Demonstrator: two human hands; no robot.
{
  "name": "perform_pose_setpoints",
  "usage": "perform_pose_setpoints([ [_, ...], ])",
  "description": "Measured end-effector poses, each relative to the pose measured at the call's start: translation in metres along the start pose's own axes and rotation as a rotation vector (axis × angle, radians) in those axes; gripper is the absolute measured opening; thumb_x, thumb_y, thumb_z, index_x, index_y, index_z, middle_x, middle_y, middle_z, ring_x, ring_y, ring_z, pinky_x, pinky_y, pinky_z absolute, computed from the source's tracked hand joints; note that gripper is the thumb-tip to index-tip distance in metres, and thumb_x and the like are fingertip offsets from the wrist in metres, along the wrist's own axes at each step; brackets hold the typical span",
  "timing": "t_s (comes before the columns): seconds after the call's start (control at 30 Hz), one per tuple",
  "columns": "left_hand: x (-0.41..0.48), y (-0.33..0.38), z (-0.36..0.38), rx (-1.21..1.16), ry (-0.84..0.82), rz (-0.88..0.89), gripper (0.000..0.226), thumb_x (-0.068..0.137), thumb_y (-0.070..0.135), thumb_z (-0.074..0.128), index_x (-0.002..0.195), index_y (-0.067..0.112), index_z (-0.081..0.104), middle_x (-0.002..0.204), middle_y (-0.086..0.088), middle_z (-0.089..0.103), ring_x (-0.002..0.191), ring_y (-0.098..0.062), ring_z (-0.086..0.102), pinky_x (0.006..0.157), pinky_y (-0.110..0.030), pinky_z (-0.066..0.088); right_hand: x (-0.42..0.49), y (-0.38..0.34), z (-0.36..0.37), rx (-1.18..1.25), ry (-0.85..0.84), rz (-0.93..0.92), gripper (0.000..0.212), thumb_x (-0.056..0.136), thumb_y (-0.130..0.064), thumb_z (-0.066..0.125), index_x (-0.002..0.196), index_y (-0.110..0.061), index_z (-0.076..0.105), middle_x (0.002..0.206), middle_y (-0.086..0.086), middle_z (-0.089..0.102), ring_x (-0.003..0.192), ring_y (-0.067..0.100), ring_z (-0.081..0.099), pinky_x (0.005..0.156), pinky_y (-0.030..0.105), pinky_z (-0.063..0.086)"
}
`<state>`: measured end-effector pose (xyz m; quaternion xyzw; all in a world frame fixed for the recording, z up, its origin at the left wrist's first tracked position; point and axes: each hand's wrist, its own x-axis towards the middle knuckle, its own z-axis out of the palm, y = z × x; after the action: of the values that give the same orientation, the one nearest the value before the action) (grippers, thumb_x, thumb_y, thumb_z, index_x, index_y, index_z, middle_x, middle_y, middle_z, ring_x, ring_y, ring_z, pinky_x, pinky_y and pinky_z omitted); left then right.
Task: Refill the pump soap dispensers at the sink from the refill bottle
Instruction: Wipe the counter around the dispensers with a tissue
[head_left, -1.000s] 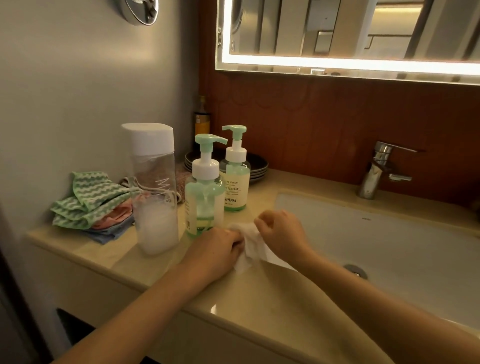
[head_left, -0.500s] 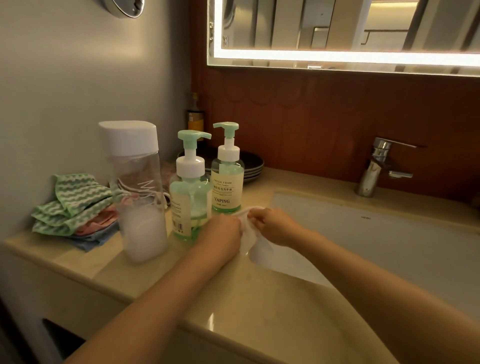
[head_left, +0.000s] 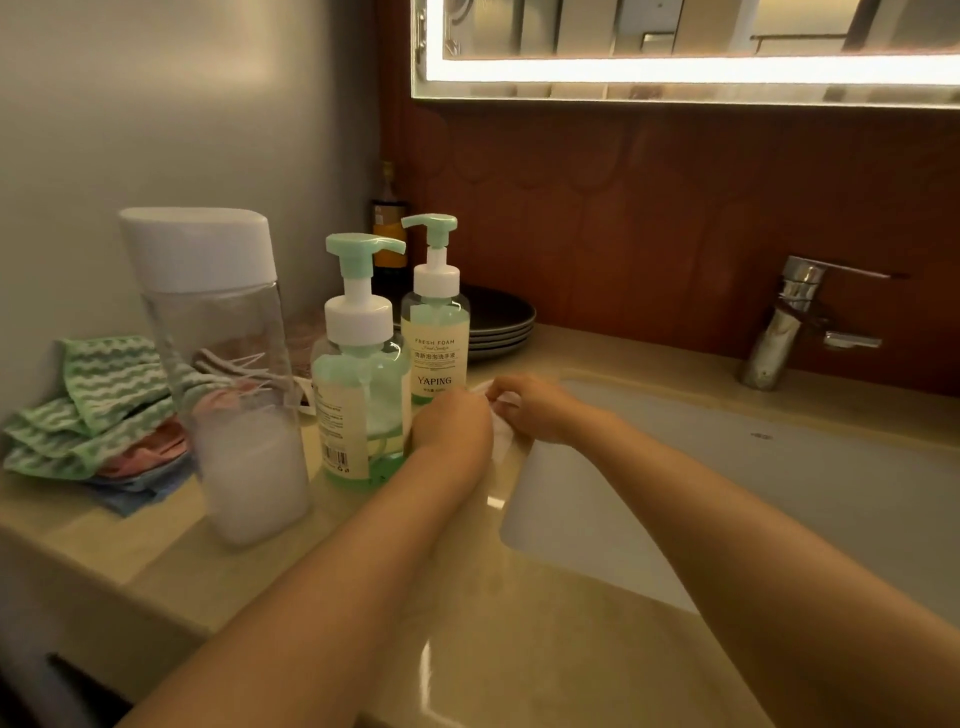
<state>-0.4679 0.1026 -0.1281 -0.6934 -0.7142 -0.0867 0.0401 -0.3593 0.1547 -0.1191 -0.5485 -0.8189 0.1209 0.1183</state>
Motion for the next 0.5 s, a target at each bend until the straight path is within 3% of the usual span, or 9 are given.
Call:
perform_pose_setpoints([
  [0.27,0.006,-0.002,-0.004,-0.021,-0.12,-0.021,0.036,0.09,0.015,0.055,0.123,0.002,0.049,0.124,-0.015,0.052,0.113,-0.027,0.053,0.093,-0.031,0.044,0.001,-0.009,-0.004,-0.033,-0.054,0.014,0.028,0.096,-0.022,0.043,0.122,-0.019,0.052,0.13,0.008,0.049,0.11,0.024,0.049,0.081,0.028,0.038],
  [0.37,-0.011,-0.003,-0.003,-0.137,0.021,0.043,0.023,0.092,0.007,0.045,0.112,0.003,0.055,0.113,-0.015,0.058,0.103,-0.03,0.056,0.076,-0.031,0.041,-0.013,-0.013,-0.001,0.007,-0.042,0.03,0.028,0.095,-0.019,0.043,0.122,-0.019,0.052,0.125,0.009,0.054,0.099,0.02,0.049,0.077,0.027,0.039],
  [0.5,-0.044,-0.001,-0.009,-0.151,0.012,0.094,0.026,0.094,0.017,0.048,0.118,0.009,0.054,0.118,-0.009,0.054,0.107,-0.026,0.053,0.085,-0.033,0.041,-0.037,-0.024,0.002,0.013,-0.055,0.02,0.032,0.092,-0.01,0.045,0.121,-0.018,0.054,0.123,0.011,0.055,0.1,0.022,0.051,0.076,0.028,0.042],
])
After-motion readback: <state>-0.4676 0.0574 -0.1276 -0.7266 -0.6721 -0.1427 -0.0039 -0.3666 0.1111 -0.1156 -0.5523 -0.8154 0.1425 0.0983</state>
